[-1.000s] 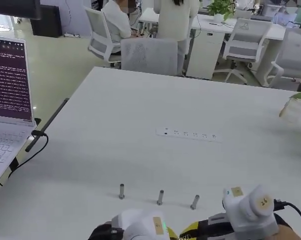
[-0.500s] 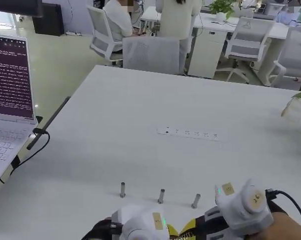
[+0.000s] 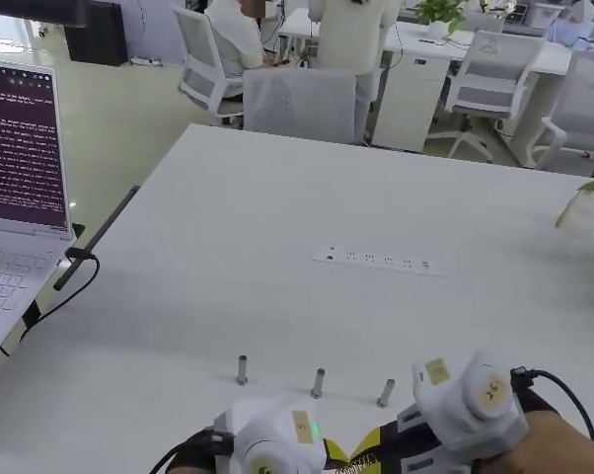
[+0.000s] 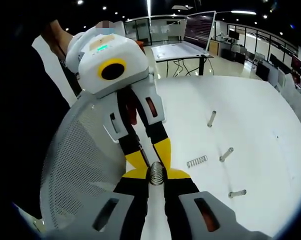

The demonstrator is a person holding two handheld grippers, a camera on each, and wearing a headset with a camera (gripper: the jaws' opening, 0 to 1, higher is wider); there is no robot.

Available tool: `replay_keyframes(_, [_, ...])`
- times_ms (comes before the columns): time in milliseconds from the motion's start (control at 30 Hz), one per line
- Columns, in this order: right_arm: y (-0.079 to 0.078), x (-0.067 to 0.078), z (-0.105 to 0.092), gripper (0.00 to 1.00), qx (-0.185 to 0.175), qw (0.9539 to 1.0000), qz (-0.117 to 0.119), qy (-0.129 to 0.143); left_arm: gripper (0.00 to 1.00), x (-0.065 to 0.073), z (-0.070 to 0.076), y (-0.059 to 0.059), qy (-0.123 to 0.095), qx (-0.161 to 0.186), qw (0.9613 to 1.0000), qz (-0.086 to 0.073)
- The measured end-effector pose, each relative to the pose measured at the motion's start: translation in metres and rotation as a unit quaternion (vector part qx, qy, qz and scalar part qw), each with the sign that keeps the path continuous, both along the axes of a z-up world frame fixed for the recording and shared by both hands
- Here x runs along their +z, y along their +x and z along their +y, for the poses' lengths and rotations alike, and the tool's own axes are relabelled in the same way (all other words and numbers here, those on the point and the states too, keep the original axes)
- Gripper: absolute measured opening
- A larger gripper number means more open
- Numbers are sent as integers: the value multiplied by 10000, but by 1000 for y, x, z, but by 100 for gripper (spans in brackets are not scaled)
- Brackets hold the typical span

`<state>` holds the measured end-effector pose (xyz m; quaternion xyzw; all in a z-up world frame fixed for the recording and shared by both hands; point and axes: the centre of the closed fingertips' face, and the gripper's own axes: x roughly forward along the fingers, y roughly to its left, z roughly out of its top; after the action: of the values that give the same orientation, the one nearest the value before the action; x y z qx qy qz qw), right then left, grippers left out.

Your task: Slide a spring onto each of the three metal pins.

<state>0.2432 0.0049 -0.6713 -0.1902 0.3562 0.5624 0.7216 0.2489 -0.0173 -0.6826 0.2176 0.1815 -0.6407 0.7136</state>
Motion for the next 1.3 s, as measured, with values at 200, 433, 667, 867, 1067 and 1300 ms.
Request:
replay_keyframes(200, [4, -4, -1, 8, -34, 9999, 5, -97, 8, -2, 11, 5, 36, 158, 9998, 105])
replay_keyframes(433, [7, -12, -7, 8, -68, 9995, 39, -292, 10, -5, 27, 13, 3, 450, 9987, 234])
replay_keyframes(667, [12, -15, -13, 8, -20, 9986, 41, -520, 14, -7, 48, 24, -96, 909, 9949, 416])
replay_keyframes(867, [15, -18, -16, 8, 77, 9976, 46, -692, 18, -8, 68, 35, -208, 1313, 9897, 529])
replay_keyframes(1067, [22, -20, -18, 8, 127, 9967, 40, -797, 23, -11, 88, 43, -266, 1637, 9842, 626])
replay_keyframes(1300, [30, -22, -17, 8, 201, 9957, 39, -905, 28, -18, 115, 51, -207, 1977, 9776, 685])
